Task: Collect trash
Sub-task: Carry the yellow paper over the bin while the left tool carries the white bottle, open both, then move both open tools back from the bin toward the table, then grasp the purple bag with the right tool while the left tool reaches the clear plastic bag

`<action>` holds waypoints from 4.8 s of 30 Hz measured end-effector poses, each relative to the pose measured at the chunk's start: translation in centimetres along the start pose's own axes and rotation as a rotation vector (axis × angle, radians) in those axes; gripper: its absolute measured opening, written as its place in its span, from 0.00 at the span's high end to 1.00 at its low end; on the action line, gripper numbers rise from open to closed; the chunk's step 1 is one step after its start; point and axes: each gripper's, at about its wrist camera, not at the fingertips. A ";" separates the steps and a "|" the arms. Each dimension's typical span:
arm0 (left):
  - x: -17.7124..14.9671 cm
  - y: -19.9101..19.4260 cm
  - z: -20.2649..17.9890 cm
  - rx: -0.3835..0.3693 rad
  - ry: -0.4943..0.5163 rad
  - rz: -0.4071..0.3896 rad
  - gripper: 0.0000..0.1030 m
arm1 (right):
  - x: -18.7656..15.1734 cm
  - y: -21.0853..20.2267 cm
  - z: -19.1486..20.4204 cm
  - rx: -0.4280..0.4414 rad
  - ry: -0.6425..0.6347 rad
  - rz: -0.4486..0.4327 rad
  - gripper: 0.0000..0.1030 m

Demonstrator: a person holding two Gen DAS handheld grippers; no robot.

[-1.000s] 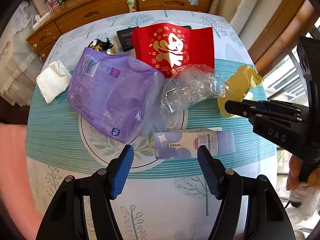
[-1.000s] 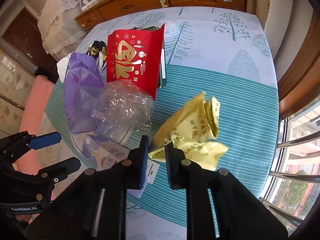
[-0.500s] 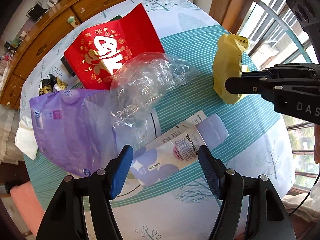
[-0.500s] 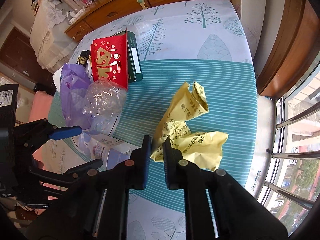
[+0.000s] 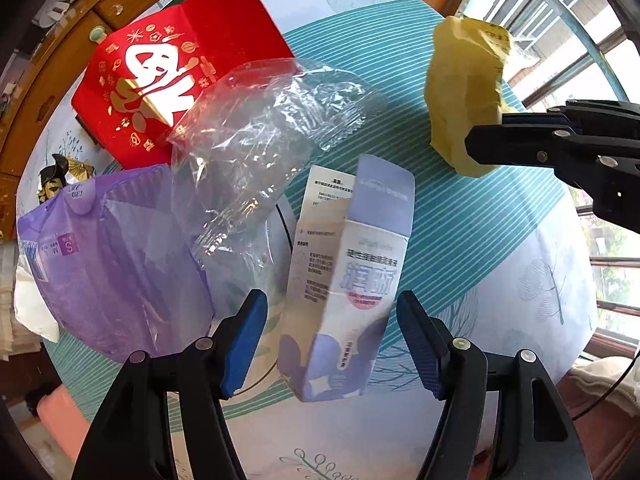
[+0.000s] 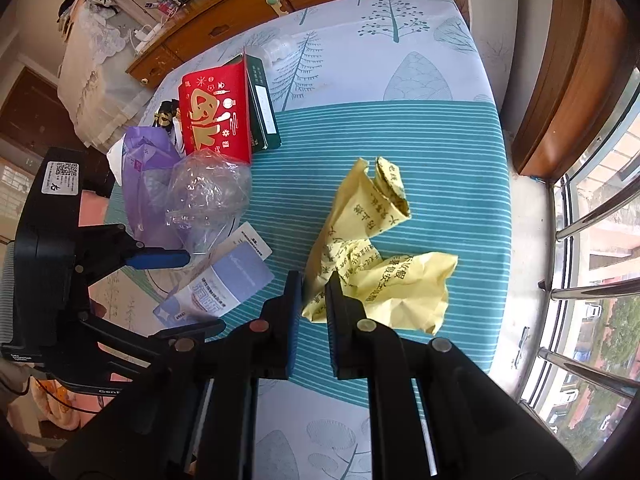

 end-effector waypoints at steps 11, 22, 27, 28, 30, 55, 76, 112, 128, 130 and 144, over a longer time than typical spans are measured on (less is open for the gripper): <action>-5.7 -2.0 2.6 0.007 -0.187 -0.070 0.66 | -1.7 -0.4 2.6 0.023 -0.047 0.004 0.91; -19.1 -8.3 3.5 -0.032 -0.265 -0.191 0.66 | -8.8 -3.7 9.7 0.015 -0.112 -0.040 0.91; -27.0 -11.2 2.8 -0.027 -0.295 -0.252 0.66 | -15.3 -5.8 14.5 0.010 -0.115 -0.071 0.91; -28.5 -11.5 2.3 -0.022 -0.302 -0.259 0.66 | -16.8 -6.1 15.5 0.010 -0.117 -0.075 0.91; -32.8 -11.3 0.1 -0.011 -0.314 -0.269 0.66 | -20.0 -6.5 17.5 0.008 -0.119 -0.082 0.91; -50.3 21.2 -9.9 -0.047 -0.530 -0.007 0.66 | -48.6 16.5 17.0 -0.021 0.033 0.273 0.91; -49.4 27.6 -5.8 -0.067 -0.595 0.013 0.27 | -48.2 24.5 10.4 -0.040 0.119 0.277 0.59; -44.4 -22.1 -4.0 0.144 -0.417 -0.423 0.27 | -33.7 -17.3 24.0 -0.134 0.167 -0.160 0.59; -36.3 -23.6 -1.9 0.136 -0.410 -0.469 0.27 | -27.2 -16.6 24.3 -0.088 0.089 -0.224 0.59; -34.4 -23.0 -1.0 0.120 -0.421 -0.458 0.27 | -25.3 -15.9 23.5 -0.085 0.085 -0.223 0.59; -12.9 -16.2 7.5 0.079 -0.545 -0.312 0.27 | -5.8 -8.2 12.2 -0.036 0.111 -0.149 0.49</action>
Point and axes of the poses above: each gripper's, at about its wrist camera, not at the fingertips, and y roughly the way its jaws point, z to its left, x to its top, and after that the axes turned 1 degree about -z, right-handed
